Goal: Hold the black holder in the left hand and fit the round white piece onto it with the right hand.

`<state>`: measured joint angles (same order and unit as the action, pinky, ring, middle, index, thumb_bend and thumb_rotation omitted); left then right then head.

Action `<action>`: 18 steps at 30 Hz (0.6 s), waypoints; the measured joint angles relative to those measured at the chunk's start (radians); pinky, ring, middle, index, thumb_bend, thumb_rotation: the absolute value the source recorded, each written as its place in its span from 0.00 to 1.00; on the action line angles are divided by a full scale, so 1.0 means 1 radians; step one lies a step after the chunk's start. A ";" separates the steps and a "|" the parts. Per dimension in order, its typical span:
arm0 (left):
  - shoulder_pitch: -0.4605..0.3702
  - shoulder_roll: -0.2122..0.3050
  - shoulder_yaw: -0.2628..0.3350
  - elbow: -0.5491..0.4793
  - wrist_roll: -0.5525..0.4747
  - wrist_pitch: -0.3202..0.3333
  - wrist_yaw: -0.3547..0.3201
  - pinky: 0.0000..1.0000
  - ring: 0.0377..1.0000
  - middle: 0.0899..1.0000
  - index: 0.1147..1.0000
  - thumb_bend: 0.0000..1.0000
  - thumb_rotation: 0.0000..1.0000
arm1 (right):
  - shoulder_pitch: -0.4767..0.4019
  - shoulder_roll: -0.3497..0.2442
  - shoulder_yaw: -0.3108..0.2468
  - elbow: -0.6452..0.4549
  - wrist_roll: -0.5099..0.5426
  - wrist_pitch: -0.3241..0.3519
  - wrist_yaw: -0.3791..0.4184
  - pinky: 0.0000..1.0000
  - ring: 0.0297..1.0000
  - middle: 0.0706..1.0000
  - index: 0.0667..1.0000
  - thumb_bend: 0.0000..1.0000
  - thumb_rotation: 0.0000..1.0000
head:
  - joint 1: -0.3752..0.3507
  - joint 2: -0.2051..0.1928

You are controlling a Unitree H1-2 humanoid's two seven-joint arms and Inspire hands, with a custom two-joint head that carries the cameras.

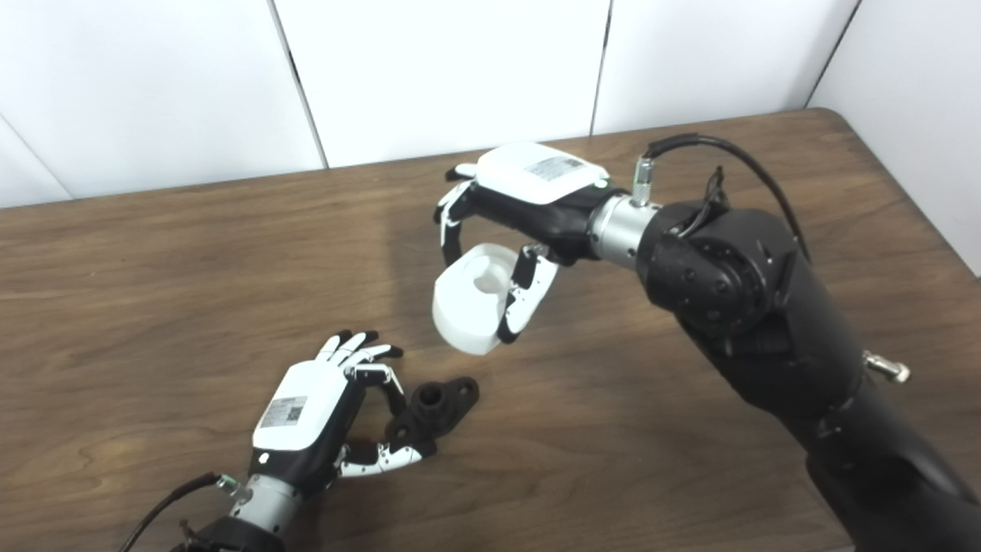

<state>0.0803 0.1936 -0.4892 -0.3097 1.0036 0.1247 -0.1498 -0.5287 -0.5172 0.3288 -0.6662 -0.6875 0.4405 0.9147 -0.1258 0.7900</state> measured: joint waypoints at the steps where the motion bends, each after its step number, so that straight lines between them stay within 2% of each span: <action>1: -0.001 -0.001 0.000 -0.001 0.001 0.003 -0.004 0.98 0.92 0.80 0.42 0.52 0.06 | 0.001 0.003 0.004 -0.003 0.000 -0.006 0.000 0.94 0.95 0.79 0.45 0.52 0.14 | 0.000 0.000; 7: -0.002 -0.006 -0.004 -0.003 0.008 0.015 -0.009 0.97 0.92 0.80 0.42 0.52 0.06 | 0.015 0.030 0.031 -0.010 -0.003 -0.031 0.000 0.95 0.95 0.79 0.45 0.52 0.14 | 0.003 0.008; 18: -0.013 -0.009 -0.012 -0.005 0.020 0.021 -0.018 0.97 0.92 0.80 0.42 0.52 0.06 | 0.028 0.058 0.055 -0.021 -0.008 -0.040 0.026 0.95 0.96 0.80 0.45 0.52 0.14 | 0.005 0.017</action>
<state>0.0677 0.1842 -0.5011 -0.3148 1.0231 0.1459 -0.1674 -0.5012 -0.4597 0.3840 -0.6870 -0.6957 0.4009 0.9405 -0.1212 0.8069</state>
